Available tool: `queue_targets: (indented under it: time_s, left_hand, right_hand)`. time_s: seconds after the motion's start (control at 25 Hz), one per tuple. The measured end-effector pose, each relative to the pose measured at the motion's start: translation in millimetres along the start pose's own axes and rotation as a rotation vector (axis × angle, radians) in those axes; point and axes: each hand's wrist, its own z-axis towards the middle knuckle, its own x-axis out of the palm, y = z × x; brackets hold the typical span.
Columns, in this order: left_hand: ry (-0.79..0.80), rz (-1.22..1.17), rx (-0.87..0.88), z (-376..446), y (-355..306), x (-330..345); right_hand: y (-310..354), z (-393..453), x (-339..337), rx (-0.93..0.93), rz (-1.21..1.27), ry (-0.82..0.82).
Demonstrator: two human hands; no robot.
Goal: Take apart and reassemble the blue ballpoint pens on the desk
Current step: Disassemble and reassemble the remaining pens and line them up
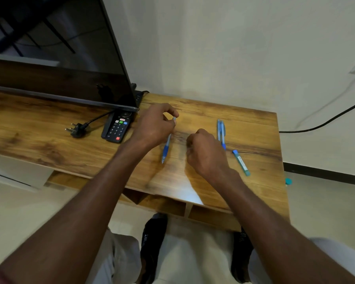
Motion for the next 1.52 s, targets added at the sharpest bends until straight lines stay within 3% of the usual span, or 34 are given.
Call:
queue_targets:
  time_s: [0.2, 0.48, 0.68, 0.84, 1.52]
  left_hand:
    - [0.073, -0.046, 0.03, -4.5, -4.8, 14.8]
    - [0.203, -0.276, 0.033, -3.6, -15.9, 21.2]
    - [0.313, -0.423, 0.023, -4.5, -26.7, 37.0]
    - [0.359, -0.422, 0.022, -7.6, -37.1, 49.8]
    - [0.349, -0.402, -0.001, -10.0, -36.1, 51.3]
  right_hand:
    - [-6.2, -1.7, 5.6, -0.002, 0.09, -0.054]
    - [-30.8, 7.4, -32.8, 0.33, 0.739, -0.323]
    - [-46.3, 1.5, -57.5, 0.305, 1.025, -0.34]
    - [-56.6, -6.1, -68.2, 0.208, 0.927, -0.424]
    - [-64.3, -9.4, -67.7, 0.104, 0.72, -0.343]
